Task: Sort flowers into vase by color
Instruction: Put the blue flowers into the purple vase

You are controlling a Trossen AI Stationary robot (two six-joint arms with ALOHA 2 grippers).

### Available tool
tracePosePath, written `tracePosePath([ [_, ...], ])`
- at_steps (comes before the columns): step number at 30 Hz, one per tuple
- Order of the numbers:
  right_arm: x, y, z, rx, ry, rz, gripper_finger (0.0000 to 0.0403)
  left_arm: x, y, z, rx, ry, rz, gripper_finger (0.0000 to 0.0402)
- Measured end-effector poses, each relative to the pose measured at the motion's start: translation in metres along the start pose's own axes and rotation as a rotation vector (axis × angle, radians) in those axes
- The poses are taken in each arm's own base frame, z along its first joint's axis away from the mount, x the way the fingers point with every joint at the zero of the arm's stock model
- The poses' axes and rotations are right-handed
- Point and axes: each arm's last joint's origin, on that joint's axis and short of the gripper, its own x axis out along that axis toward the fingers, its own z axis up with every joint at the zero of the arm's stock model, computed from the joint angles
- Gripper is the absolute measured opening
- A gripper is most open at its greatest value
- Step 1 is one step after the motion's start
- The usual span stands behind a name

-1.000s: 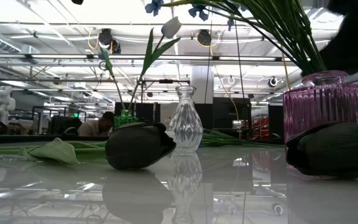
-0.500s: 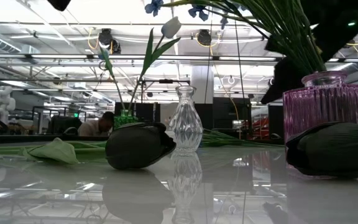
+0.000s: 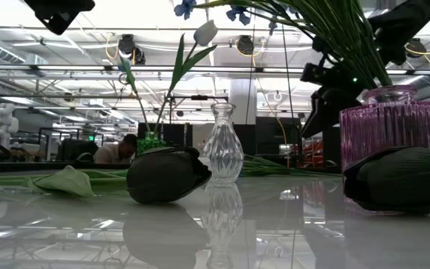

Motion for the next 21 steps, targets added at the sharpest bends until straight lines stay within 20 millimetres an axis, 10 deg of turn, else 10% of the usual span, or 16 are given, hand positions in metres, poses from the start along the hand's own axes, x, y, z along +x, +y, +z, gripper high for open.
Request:
tracePosePath([
  [21, 0.066, -0.026, -0.017, 0.026, 0.068, 0.064, 0.0171, 0.004, -0.003, -0.011, 0.033, -0.011, 0.095, 0.0160],
])
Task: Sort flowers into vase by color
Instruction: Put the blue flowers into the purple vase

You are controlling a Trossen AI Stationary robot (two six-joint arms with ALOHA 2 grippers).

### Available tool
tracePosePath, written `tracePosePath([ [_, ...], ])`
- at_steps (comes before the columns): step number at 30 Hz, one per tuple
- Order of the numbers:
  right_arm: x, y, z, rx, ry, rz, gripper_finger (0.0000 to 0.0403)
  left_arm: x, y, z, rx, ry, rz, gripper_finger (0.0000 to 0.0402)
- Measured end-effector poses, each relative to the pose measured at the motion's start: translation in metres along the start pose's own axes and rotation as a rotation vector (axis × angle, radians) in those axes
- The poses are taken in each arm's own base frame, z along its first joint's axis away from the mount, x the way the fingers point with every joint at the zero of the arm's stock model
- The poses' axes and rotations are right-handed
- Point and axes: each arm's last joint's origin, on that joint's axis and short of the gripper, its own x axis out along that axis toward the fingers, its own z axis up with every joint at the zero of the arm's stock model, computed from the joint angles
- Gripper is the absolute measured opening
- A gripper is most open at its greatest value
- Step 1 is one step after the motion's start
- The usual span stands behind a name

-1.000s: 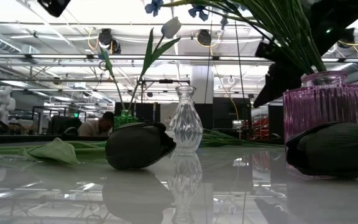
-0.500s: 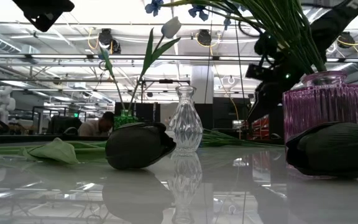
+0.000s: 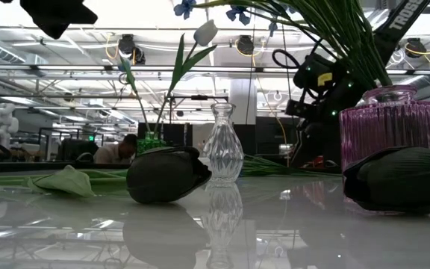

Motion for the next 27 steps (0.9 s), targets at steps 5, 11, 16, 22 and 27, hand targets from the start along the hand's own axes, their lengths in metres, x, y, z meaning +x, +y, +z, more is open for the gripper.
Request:
tracePosePath([
  [5, 0.005, -0.003, -0.001, -0.023, -0.005, -0.008, 0.0171, 0.008, -0.003, -0.006, 0.028, 0.013, 0.048, 0.0160],
  [11, 0.010, -0.009, -0.005, -0.019, 0.015, -0.019, 0.0163, 0.012, -0.003, -0.008, 0.054, -0.002, 0.112, 0.0160],
  [16, 0.010, -0.011, -0.006, -0.005, 0.010, -0.006, 0.0115, 0.012, -0.003, -0.008, 0.057, -0.007, 0.120, 0.0160],
  [22, 0.010, -0.011, -0.006, -0.005, 0.004, 0.015, 0.0062, 0.011, -0.003, -0.008, 0.030, -0.009, 0.120, 0.0160],
  [27, 0.010, -0.010, -0.006, 0.002, 0.000, 0.021, 0.0069, 0.010, -0.004, -0.007, 0.027, -0.016, 0.109, 0.0160],
])
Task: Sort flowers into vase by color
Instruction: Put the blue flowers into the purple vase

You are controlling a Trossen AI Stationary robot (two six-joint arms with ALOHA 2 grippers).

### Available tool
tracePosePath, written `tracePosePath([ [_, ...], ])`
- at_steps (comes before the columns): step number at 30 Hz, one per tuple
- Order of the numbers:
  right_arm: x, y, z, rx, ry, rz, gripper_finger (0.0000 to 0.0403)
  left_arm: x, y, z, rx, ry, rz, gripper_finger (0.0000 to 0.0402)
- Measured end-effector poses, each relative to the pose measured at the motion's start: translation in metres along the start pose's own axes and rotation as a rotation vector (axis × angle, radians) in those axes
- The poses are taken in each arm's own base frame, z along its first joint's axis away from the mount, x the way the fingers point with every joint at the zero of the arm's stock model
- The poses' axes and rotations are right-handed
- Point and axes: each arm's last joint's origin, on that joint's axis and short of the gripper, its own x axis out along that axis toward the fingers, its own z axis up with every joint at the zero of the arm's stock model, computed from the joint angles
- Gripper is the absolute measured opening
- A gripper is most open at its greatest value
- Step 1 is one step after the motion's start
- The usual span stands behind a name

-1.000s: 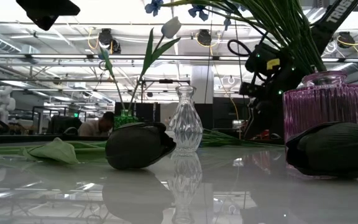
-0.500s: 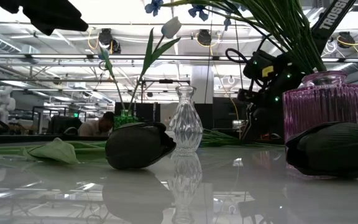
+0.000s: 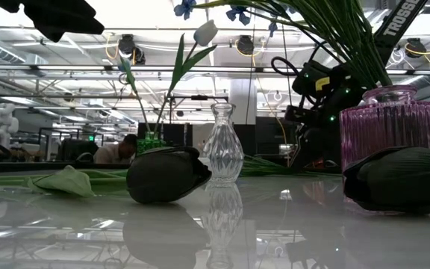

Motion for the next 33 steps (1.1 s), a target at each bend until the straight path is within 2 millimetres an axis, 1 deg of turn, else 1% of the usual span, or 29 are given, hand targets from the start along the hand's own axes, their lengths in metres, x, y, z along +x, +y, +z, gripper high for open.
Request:
tracePosePath([
  [5, 0.000, 0.000, 0.000, 0.019, 0.001, 0.000, 0.0091, 0.000, -0.001, 0.001, -0.006, -0.009, -0.004, 0.0160],
  [9, 0.000, 0.000, 0.000, 0.031, 0.002, 0.004, 0.0089, 0.000, -0.001, 0.001, 0.000, -0.008, -0.004, 0.0160],
  [13, 0.000, 0.000, 0.000, 0.045, 0.003, 0.009, 0.0072, 0.000, 0.000, 0.001, 0.001, -0.008, -0.004, 0.0160],
  [18, 0.000, 0.001, -0.002, 0.072, 0.023, 0.015, 0.0019, 0.000, 0.000, 0.001, 0.001, -0.008, -0.004, 0.0160],
  [20, 0.000, 0.002, -0.003, 0.076, 0.026, 0.017, 0.0006, 0.000, 0.000, 0.001, -0.001, -0.008, -0.004, 0.0160],
  [25, -0.001, 0.005, 0.000, 0.095, 0.010, 0.022, 0.0003, 0.000, -0.001, 0.001, -0.007, -0.008, -0.004, 0.0160],
  [33, -0.024, 0.009, 0.014, 0.100, -0.084, 0.016, 0.0001, 0.000, -0.001, 0.001, -0.010, -0.009, -0.005, 0.0160],
])
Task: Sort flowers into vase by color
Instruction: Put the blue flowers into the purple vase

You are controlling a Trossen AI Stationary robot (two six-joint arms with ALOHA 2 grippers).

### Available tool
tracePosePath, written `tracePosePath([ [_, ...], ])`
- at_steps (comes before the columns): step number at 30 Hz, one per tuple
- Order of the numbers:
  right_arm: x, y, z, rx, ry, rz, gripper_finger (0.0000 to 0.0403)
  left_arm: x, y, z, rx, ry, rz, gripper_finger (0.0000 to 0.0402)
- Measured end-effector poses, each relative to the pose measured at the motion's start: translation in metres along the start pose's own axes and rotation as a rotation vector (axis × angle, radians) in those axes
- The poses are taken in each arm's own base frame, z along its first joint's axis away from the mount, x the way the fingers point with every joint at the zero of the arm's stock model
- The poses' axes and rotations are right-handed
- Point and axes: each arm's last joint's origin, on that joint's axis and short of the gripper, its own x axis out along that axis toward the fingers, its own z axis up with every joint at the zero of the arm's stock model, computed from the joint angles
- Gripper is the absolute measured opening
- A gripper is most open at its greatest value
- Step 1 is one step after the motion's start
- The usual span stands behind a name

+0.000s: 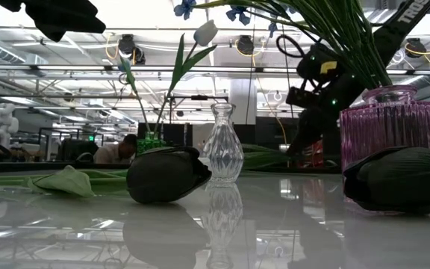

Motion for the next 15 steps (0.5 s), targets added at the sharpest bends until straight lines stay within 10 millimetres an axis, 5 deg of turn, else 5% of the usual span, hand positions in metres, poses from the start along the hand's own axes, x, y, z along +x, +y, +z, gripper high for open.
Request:
tracePosePath([
  [5, -0.015, 0.001, 0.007, 0.053, -0.052, -0.006, 0.0001, 0.000, 0.000, 0.000, 0.000, 0.000, 0.000, 0.0160],
  [15, -0.077, 0.012, 0.021, 0.120, -0.215, 0.013, 0.0000, 0.000, 0.000, 0.000, -0.001, 0.000, -0.001, 0.0160],
])
